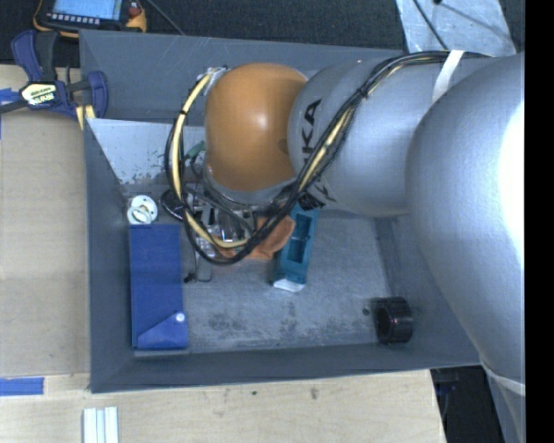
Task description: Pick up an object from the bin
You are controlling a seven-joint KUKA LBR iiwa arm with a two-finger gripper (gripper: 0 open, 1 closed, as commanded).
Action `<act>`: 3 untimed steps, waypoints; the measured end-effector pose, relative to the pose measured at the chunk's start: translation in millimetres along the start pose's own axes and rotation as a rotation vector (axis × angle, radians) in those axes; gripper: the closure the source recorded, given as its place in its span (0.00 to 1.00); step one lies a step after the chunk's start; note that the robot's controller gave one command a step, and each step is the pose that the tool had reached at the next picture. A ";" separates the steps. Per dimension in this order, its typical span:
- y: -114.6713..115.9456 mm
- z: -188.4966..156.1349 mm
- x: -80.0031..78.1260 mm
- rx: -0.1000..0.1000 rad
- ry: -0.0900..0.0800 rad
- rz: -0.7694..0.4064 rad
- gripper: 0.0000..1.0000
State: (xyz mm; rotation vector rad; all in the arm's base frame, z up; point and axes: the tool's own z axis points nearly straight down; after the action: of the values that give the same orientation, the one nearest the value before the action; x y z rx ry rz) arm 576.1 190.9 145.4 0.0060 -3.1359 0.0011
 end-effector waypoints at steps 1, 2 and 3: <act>-0.8 -4.8 -2.1 -0.002 -0.008 0.003 0.00; -24.6 -15.7 -13.3 -0.003 -0.006 -0.084 0.00; -57.5 -2.1 -25.4 0.000 -0.013 -0.091 0.00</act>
Offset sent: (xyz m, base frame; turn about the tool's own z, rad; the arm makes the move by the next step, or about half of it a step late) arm 0.0325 -0.0677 0.0316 -0.1736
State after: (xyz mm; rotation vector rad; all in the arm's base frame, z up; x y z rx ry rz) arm 601.7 133.5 147.5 0.1488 -3.1452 0.0010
